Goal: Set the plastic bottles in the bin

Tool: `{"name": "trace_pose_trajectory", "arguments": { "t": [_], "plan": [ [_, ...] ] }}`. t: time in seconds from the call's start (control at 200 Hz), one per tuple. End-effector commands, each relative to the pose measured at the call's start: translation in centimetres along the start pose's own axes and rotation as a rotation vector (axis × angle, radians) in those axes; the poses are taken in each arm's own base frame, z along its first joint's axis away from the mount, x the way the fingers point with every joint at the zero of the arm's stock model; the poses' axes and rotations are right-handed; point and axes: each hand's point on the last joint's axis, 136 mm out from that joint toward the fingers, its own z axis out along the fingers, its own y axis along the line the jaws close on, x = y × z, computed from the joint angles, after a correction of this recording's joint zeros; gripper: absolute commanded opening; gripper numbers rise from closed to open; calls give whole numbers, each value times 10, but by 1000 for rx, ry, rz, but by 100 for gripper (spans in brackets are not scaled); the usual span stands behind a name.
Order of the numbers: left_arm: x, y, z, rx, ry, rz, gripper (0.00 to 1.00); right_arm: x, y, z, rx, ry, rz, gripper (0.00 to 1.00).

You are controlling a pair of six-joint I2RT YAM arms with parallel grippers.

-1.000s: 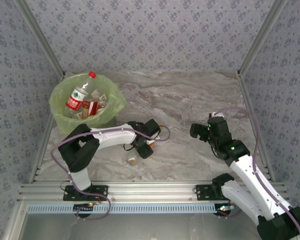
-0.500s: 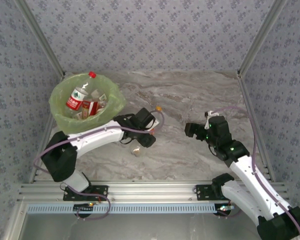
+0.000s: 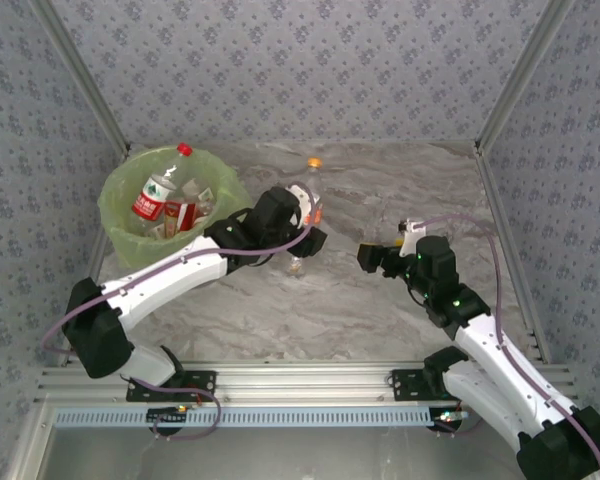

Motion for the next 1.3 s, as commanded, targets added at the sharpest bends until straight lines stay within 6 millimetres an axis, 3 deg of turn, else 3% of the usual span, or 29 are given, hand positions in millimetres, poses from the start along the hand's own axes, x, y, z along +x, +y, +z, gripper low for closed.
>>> {"name": "trace_pose_trajectory", "arguments": {
  "t": [0.0, 0.145, 0.335, 0.565, 0.735, 0.879, 1.114, 1.294],
  "plan": [
    [-70, -5, -35, 34, -257, -41, 0, -37, 17, -1, -66, -159, -44, 99],
    [-99, 0, -52, 11, -402, -40, 0, -54, 26, 5, -86, -186, -76, 99],
    [-117, 19, -76, -64, -488, -70, 0, -63, 46, 13, -151, -161, -130, 99],
    [-133, 52, -122, -106, -467, -140, 0, -67, 55, 12, -151, -169, -148, 99],
    [-146, 67, -160, -147, -499, -101, 0, -70, 53, 9, -127, -198, -166, 99],
    [-149, 87, -184, -236, -453, -52, 0, -67, 52, 12, -122, -185, -165, 99],
    [-156, 136, -230, -394, -466, -40, 0, -66, 55, 21, -126, -177, -176, 99],
    [-145, 172, -247, -523, -402, -22, 0, -69, 60, 24, -139, -176, -185, 99]
  ]
}}
